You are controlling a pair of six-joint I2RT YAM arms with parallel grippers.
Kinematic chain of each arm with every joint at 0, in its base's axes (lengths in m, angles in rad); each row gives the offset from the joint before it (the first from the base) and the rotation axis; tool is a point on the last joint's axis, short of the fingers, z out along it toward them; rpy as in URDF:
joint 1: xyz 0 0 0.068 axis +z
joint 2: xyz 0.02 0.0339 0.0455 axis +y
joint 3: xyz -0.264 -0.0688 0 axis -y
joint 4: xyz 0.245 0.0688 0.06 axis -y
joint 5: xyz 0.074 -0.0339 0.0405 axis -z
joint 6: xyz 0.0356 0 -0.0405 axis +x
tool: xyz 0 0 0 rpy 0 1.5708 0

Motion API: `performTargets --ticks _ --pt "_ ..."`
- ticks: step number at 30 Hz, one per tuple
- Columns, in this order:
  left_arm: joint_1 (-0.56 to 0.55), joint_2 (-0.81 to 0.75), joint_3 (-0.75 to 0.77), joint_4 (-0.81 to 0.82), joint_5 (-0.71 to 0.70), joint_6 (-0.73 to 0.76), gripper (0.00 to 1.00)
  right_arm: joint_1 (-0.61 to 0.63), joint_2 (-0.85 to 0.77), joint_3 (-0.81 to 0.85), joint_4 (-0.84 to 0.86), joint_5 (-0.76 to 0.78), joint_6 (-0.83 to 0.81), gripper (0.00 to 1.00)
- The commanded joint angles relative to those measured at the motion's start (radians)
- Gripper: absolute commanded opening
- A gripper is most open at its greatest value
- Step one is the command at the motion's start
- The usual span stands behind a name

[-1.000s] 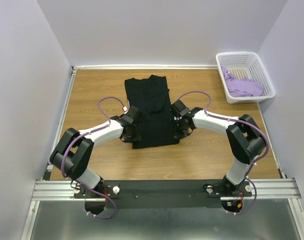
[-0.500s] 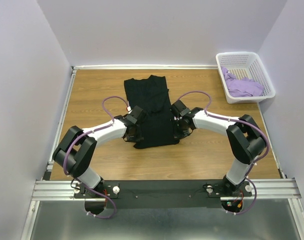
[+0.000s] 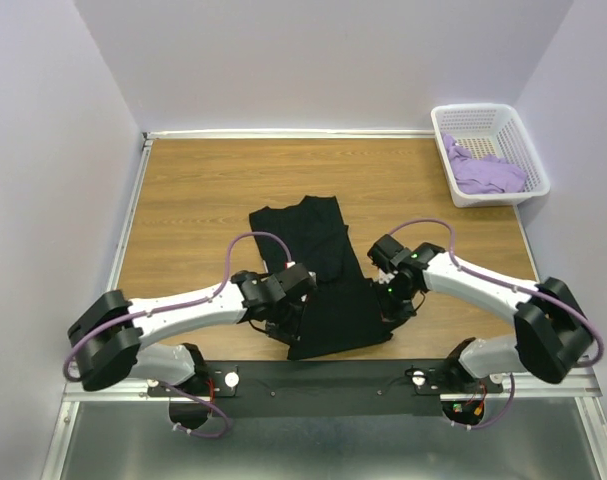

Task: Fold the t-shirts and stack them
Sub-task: Fold the tshirt

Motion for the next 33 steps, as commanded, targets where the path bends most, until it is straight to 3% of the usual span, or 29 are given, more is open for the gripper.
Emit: performTargets --ticks 1,6,10,15,25,30,33 --pt "-0.015 -0.112 -0.023 -0.131 0.115 -0.056 0.0 -0.001 -0.069 0.039 -0.215 0.008 -0.001 0.01" --pt "0.088 -0.155 0.019 -0.163 0.081 -0.006 0.0 -0.006 -0.006 0.231 -0.255 0.134 -0.007 0.0" --pt "0.324 -0.186 0.092 -0.178 0.06 0.118 0.0 -0.015 0.114 0.422 -0.255 0.181 -0.066 0.01" --pt "0.499 -0.12 0.213 -0.186 0.035 0.256 0.0 -0.053 0.319 0.744 -0.264 0.181 -0.151 0.0" --pt "0.813 0.144 0.459 -0.063 0.056 0.402 0.0 -0.164 0.684 1.342 -0.322 0.123 -0.257 0.01" --pt "0.881 0.337 0.598 0.047 0.086 0.424 0.0 -0.228 0.903 1.544 -0.286 0.082 -0.265 0.0" --pt "0.886 0.467 0.69 0.101 0.081 0.447 0.0 -0.242 0.97 1.573 -0.22 0.077 -0.272 0.01"
